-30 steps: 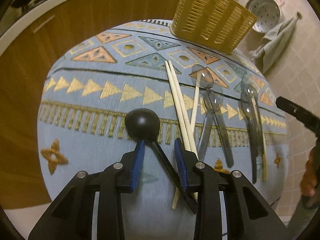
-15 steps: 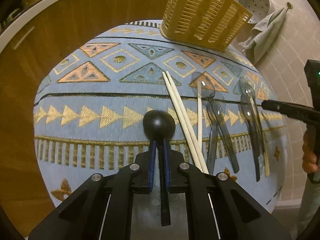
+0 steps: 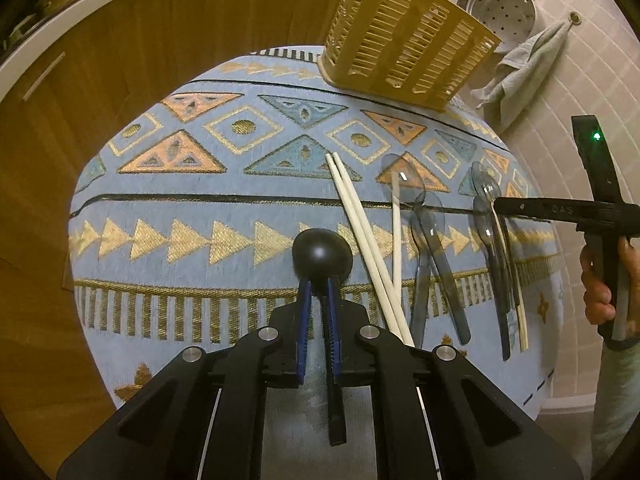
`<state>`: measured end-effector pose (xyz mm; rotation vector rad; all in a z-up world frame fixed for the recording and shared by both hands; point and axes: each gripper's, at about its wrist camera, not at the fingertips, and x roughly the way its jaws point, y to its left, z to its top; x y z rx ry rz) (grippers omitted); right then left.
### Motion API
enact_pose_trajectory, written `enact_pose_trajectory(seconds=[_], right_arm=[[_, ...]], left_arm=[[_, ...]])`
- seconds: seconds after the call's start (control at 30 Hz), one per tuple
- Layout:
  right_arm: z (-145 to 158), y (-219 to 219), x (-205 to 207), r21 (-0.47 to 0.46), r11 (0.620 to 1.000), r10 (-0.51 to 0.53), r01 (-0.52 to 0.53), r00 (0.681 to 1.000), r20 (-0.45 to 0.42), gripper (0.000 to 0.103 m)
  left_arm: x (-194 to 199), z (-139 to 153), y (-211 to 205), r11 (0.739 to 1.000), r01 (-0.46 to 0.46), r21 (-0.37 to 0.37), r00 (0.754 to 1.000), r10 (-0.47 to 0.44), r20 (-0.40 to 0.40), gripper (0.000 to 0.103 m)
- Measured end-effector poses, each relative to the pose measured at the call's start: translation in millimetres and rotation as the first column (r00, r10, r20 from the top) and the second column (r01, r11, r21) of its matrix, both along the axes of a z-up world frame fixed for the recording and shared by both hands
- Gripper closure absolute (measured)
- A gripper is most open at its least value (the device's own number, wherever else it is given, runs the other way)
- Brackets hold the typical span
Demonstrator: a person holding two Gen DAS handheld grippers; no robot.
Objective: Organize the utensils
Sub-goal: 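Lower the left tool onto the black ladle handle while the right tool lowers onto a clear spoon, then close the left tool on the ladle handle while the right tool closes on the clear spoon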
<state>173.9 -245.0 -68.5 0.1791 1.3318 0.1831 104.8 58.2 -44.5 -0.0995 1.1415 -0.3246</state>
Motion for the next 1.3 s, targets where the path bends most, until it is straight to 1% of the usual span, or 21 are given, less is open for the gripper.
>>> enact_pose_trajectory(seconds=[0.1,0.13,0.2,0.27,0.33,0.4,0.53,0.57,0.6,0.7,0.73,0.77,0.8,0.83,0.87,0.9,0.93,0.97,1.0,1.13,1.3], right_arm=[[0,-3,1,0.025,1.0,0.009,-0.009,1.0,-0.005,0.093],[1,-2,0,0.022,1.0,0.011,-0.011,1.0,-0.002,0.095],[0,-4,-1,0.037,0.999,0.013,-0.013,1.0,-0.011,0.095],[0,-6,-4,0.03,0.999,0.015,-0.014,1.0,-0.014,0.095],[0,-7,-3,0.015,1.0,0.023,-0.023,1.0,-0.017,0.095],[1,-6,-3,0.014,1.0,0.026,-0.026,0.999,-0.026,0.095],[0,-4,0,0.015,0.999,0.035,-0.035,0.998,-0.042,0.095],[0,-4,1,0.016,0.999,0.039,-0.038,0.998,-0.045,0.095],[0,-4,2,0.018,0.999,0.042,-0.041,0.998,-0.049,0.095],[-2,-6,4,0.032,0.999,0.039,-0.037,0.997,-0.063,0.095],[-2,-7,4,0.036,0.999,0.039,-0.037,0.997,-0.067,0.095],[-2,-8,5,0.036,0.999,0.042,-0.04,0.997,-0.07,0.095],[-2,-7,5,0.031,0.998,0.049,-0.047,0.996,-0.073,0.095],[-2,-7,5,0.025,0.998,0.053,-0.051,0.996,-0.074,0.095],[-1,-5,5,0.014,0.998,0.059,-0.058,0.996,-0.073,0.095],[-1,-4,5,0.007,0.998,0.063,-0.062,0.995,-0.072,0.095],[-1,-2,4,0.003,0.998,0.064,-0.064,0.995,-0.07,0.095],[-1,-2,4,0.002,0.998,0.064,-0.064,0.996,-0.066,0.095],[-1,-2,3,0.006,0.998,0.066,-0.066,0.996,-0.059,0.096],[1,-5,-4,0.006,0.998,0.061,-0.061,0.998,-0.031,0.097],[8,-19,-8,0.006,0.999,0.044,-0.044,0.999,-0.011,0.097]], left_arm=[[0,-1,-1,1.0,0.007,-0.001,1.0,-0.007,-0.002,0.096],[0,-2,-2,1.0,0.008,-0.003,1.0,-0.008,-0.004,0.096],[0,-3,-3,1.0,0.01,-0.01,1.0,-0.011,-0.01,0.096],[1,-4,-3,1.0,0.014,-0.017,1.0,-0.014,-0.025,0.095],[1,-3,-2,1.0,0.013,-0.011,0.999,-0.014,-0.032,0.089],[2,-3,0,1.0,0.016,-0.007,0.999,-0.016,-0.041,0.086],[6,-7,0,0.999,0.041,0.0,0.994,-0.041,-0.1,0.082],[6,-10,-3,0.998,0.058,0.009,0.992,-0.057,-0.115,0.082],[7,-11,-5,0.998,0.062,0.017,0.992,-0.06,-0.114,0.081],[6,-11,-15,0.995,0.074,0.072,0.993,-0.066,-0.102,0.08],[6,-11,-20,0.992,0.081,0.092,0.993,-0.072,-0.099,0.075],[5,-11,-24,0.99,0.09,0.11,0.992,-0.08,-0.097,0.074],[4,-11,-29,0.985,0.099,0.143,0.992,-0.087,-0.091,0.074],[2,-12,-37,0.975,0.106,0.193,0.993,-0.093,-0.078,0.076],[1,-13,-43,0.968,0.112,0.223,0.993,-0.1,-0.067,0.084],[-1,-14,-49,0.957,0.109,0.269,0.994,-0.101,-0.044,0.094],[0,-14,-50,0.949,0.096,0.299,0.995,-0.092,-0.029,0.099],[-1,-14,-51,0.949,0.089,0.304,0.996,-0.087,-0.022,0.099],[-1,-13,-50,0.951,0.082,0.298,0.997,-0.081,-0.016,0.099],[-2,-9,-40,0.978,0.041,0.203,0.998,-0.048,0.03,0.099],[-2,9,-34,0.989,0.022,0.144,0.996,-0.035,0.088,0.099]])
